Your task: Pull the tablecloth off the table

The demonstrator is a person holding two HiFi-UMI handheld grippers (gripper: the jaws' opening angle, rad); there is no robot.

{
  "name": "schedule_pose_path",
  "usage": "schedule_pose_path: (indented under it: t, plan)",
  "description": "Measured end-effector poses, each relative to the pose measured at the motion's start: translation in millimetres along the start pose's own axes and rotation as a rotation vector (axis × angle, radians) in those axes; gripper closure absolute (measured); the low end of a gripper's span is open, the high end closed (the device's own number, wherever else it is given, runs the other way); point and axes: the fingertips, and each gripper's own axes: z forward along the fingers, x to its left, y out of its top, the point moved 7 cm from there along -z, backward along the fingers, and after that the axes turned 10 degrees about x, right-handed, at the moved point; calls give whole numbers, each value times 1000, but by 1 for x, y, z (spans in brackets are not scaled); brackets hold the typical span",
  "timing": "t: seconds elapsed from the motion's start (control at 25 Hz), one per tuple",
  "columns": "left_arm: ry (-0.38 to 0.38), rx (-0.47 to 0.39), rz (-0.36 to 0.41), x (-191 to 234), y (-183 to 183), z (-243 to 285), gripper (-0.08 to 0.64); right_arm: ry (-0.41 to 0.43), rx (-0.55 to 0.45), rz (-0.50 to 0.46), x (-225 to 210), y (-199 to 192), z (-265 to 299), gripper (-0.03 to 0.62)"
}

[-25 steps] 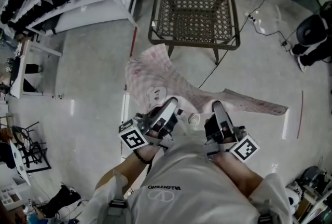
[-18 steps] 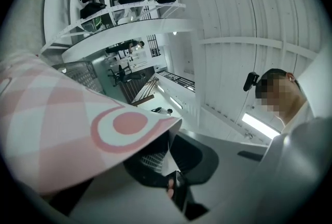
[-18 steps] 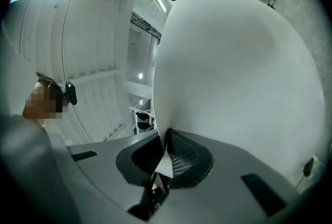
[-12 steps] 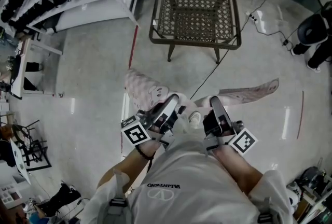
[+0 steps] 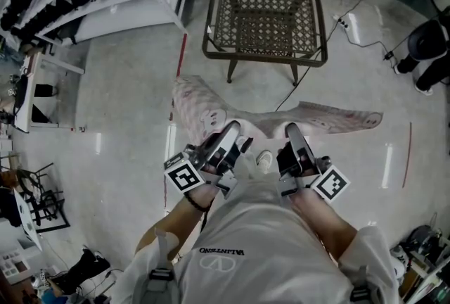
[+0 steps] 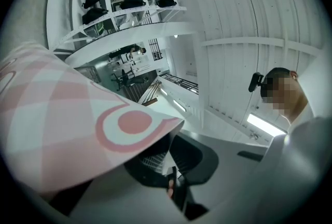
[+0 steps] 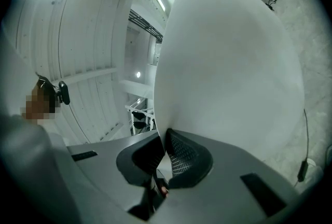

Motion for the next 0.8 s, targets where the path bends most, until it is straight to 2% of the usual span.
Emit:
schedule_pose_path:
  t: [0.2, 0.36, 0.8]
  plan:
    - [-17, -21, 2, 0, 3, 4, 557, 11, -2, -17, 1, 3, 2, 578]
    - [-20, -34, -34, 5, 1, 4, 557, 10, -11, -22, 0, 2, 5, 577]
    - [-23, -53, -73, 5, 1, 7, 555, -13, -12, 10, -1, 1, 7, 577]
